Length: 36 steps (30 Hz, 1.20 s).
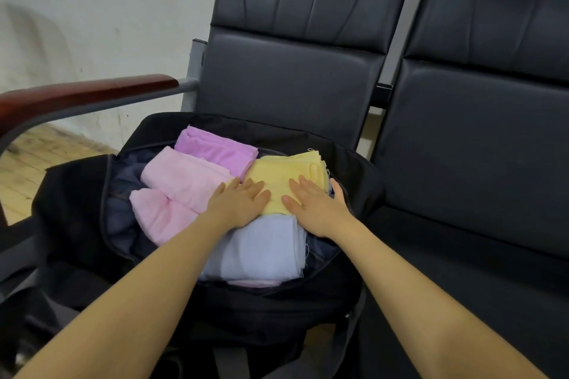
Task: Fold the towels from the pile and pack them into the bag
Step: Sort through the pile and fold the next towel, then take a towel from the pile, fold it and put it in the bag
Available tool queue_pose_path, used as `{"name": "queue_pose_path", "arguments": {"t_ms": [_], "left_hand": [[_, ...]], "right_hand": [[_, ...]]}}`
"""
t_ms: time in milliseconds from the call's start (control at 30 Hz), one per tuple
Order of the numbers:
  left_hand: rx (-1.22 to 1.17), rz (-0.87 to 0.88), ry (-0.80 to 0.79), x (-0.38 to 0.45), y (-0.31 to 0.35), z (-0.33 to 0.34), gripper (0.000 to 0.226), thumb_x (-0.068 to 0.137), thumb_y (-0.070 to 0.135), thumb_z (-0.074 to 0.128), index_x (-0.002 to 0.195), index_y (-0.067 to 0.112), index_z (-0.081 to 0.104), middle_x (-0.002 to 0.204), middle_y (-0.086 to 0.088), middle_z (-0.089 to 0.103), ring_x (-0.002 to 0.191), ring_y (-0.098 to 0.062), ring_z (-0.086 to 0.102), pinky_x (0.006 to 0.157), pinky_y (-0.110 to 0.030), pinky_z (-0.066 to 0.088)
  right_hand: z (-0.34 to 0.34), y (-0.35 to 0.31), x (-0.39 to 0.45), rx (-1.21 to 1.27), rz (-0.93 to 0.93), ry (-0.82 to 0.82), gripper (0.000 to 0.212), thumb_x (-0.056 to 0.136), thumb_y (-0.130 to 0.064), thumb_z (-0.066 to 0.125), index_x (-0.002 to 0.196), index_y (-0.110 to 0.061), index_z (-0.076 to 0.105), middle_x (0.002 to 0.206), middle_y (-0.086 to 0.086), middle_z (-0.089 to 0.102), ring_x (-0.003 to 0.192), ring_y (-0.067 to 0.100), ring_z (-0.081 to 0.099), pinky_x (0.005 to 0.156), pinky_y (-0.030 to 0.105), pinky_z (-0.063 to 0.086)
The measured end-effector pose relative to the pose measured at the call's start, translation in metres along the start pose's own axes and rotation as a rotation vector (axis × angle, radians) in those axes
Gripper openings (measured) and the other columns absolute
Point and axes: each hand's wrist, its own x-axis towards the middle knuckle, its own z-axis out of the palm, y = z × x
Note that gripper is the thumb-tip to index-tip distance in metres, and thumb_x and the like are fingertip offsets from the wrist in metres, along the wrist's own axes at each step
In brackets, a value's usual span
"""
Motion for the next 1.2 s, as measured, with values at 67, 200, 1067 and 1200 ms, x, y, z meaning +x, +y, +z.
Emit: {"name": "queue_pose_path", "arguments": {"t_ms": [67,200,1067,1200], "left_hand": [[0.018,-0.004,0.003,-0.004,0.001,-0.002,0.054,0.101,0.049,0.013,0.152,0.033,0.012,0.161,0.003,0.007,0.148,-0.021,0.003,0.118,-0.045,0.001],[0.056,0.048,0.236,-0.023,0.01,-0.014,0.053,0.099,0.047,0.02,0.149,0.03,0.025,0.16,0.003,0.012,0.146,-0.024,0.013,0.116,-0.042,0.008],[-0.113,0.856,0.133,-0.188,0.502,0.111,0.036,0.099,0.027,0.042,0.133,0.021,0.053,0.136,0.005,0.053,0.126,-0.017,0.043,0.103,-0.034,0.027],[-0.17,0.934,0.043,-0.209,0.58,0.144,0.037,0.098,0.027,0.044,0.133,0.02,0.053,0.132,0.001,0.056,0.123,-0.02,0.045,0.102,-0.035,0.028]], "right_hand": [[-0.002,-0.001,-0.001,0.009,-0.008,-0.019,0.061,0.1,-0.056,0.014,0.154,-0.029,0.007,0.162,-0.003,0.0,0.147,0.01,0.001,0.116,0.039,-0.013],[-0.011,0.0,-0.021,-0.074,-0.058,0.115,0.057,0.101,-0.051,0.02,0.153,-0.028,0.015,0.161,-0.002,0.013,0.146,0.015,0.013,0.116,0.039,-0.001],[-0.036,0.336,-0.441,0.036,0.654,0.434,0.034,0.096,-0.025,0.048,0.126,-0.013,0.054,0.126,0.007,0.059,0.115,0.028,0.055,0.091,0.037,0.043],[-0.025,0.391,-0.502,-0.058,0.801,0.46,0.033,0.095,-0.025,0.05,0.125,-0.013,0.056,0.127,0.007,0.057,0.119,0.028,0.05,0.095,0.036,0.032]]}}
